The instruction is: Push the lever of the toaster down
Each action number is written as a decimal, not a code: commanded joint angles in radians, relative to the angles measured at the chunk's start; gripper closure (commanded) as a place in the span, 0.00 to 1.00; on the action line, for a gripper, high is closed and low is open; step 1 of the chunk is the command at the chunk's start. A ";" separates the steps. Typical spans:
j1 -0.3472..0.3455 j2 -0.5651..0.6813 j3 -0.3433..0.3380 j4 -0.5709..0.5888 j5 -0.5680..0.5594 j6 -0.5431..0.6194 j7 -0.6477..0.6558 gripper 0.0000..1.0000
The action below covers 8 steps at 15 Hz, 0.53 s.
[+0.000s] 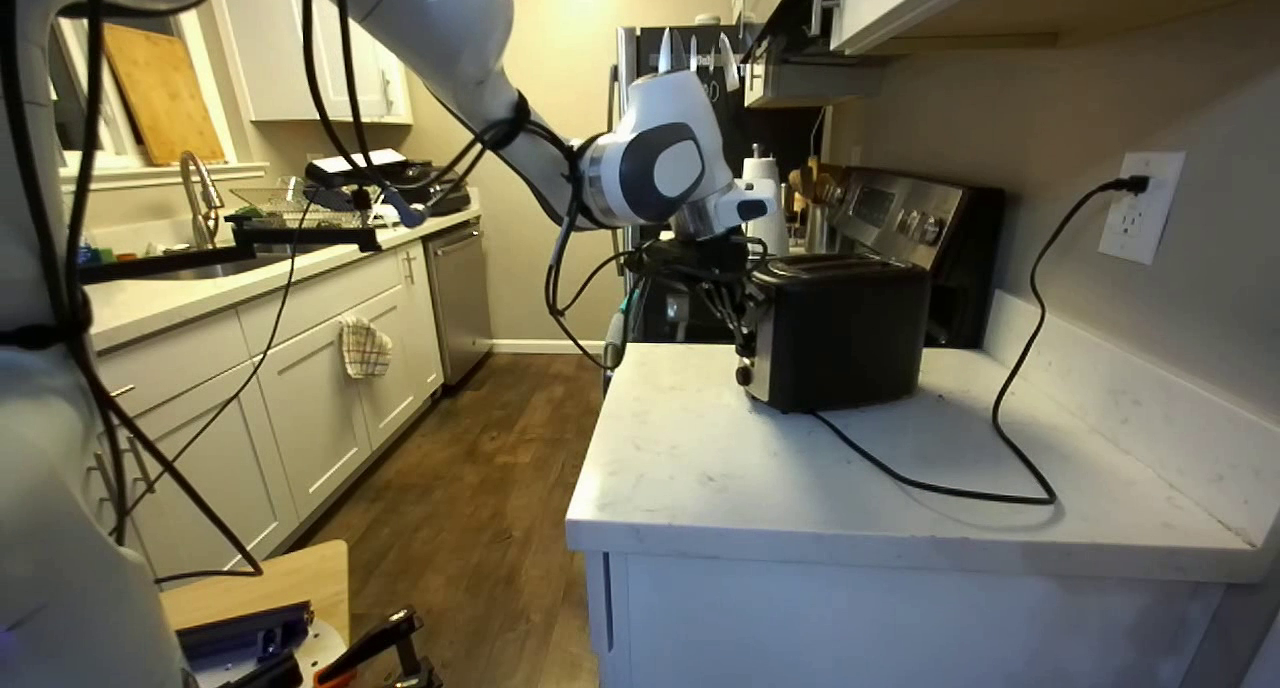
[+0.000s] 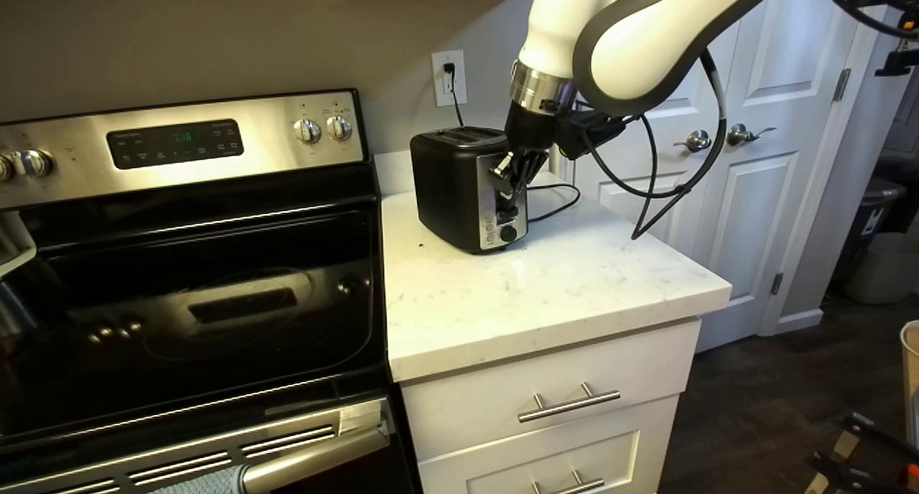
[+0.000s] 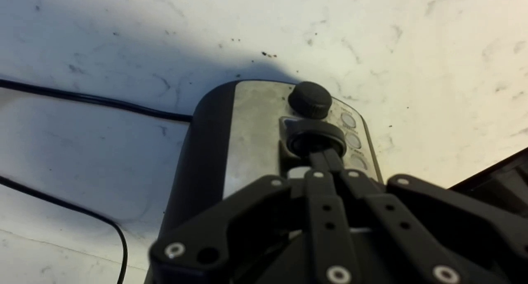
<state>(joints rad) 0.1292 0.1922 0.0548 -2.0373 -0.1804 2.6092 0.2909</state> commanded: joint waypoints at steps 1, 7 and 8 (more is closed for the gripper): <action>0.022 0.112 -0.038 0.059 -0.098 0.101 0.038 1.00; 0.058 0.156 -0.065 0.069 -0.167 0.154 0.111 1.00; 0.062 0.148 -0.068 0.068 -0.171 0.148 0.116 1.00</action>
<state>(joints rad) 0.1771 0.2215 0.0116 -2.0353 -0.3062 2.6743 0.3667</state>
